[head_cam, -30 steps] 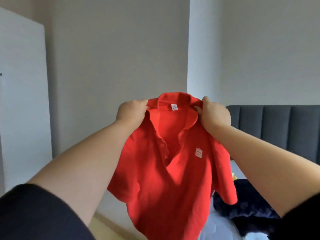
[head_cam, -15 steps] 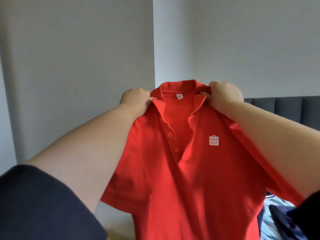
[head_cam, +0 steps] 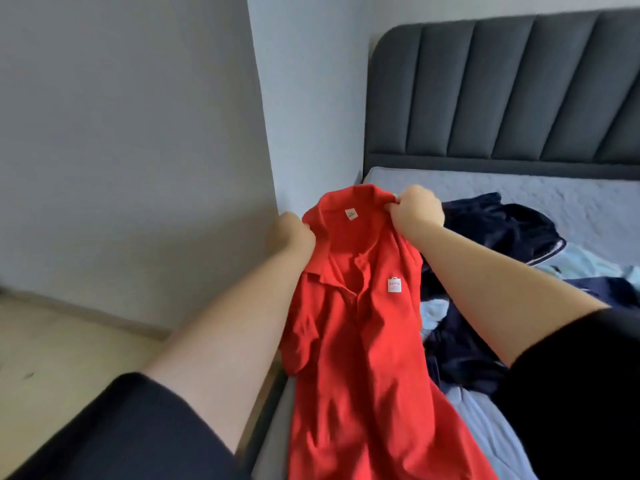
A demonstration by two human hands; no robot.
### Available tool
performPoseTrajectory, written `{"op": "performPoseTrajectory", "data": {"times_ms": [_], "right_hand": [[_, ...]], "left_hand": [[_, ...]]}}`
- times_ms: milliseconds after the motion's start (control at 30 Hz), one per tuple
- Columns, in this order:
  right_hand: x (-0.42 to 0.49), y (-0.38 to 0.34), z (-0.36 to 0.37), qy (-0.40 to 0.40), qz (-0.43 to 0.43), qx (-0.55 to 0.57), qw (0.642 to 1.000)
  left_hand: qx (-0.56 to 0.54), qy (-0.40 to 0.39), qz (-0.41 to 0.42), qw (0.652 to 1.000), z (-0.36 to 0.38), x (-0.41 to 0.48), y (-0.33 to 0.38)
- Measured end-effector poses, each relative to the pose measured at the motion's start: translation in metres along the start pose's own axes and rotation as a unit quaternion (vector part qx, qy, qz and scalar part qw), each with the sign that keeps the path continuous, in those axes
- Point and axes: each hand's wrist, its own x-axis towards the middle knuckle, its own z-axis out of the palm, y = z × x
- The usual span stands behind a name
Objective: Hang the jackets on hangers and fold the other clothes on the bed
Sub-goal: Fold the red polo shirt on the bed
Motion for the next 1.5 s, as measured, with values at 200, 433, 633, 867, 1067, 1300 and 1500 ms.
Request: {"op": "performPoseTrajectory", "data": {"times_ms": [200,433,633,867,1067,1300,1500], "right_hand": [[-0.006,0.005,0.074,-0.071,-0.005,0.126,0.989],[-0.149,0.095,0.205,-0.172,0.016,-0.099,0.98],[-0.202,0.132,0.261,-0.169,0.008,-0.184,0.968],[-0.192,0.129,0.279,-0.118,0.001,-0.224,0.967],[-0.194,0.124,0.275,-0.116,-0.006,-0.225,0.967],[-0.211,0.125,0.25,-0.175,-0.035,-0.196,0.964],[-0.273,0.142,0.202,-0.28,-0.085,-0.09,0.952]], "left_hand": [[-0.307,-0.119,-0.01,0.944,0.061,-0.005,-0.026],[-0.005,-0.313,0.047,0.949,0.156,-0.098,-0.167],[0.159,-0.293,0.202,0.921,0.182,-0.119,-0.226],[0.142,-0.224,0.282,0.922,0.198,-0.108,-0.232],[0.109,-0.224,0.232,0.94,0.191,-0.126,-0.228],[0.13,-0.274,0.188,0.934,0.152,-0.204,-0.23],[0.115,-0.215,0.266,0.933,0.102,-0.238,-0.225]]}}
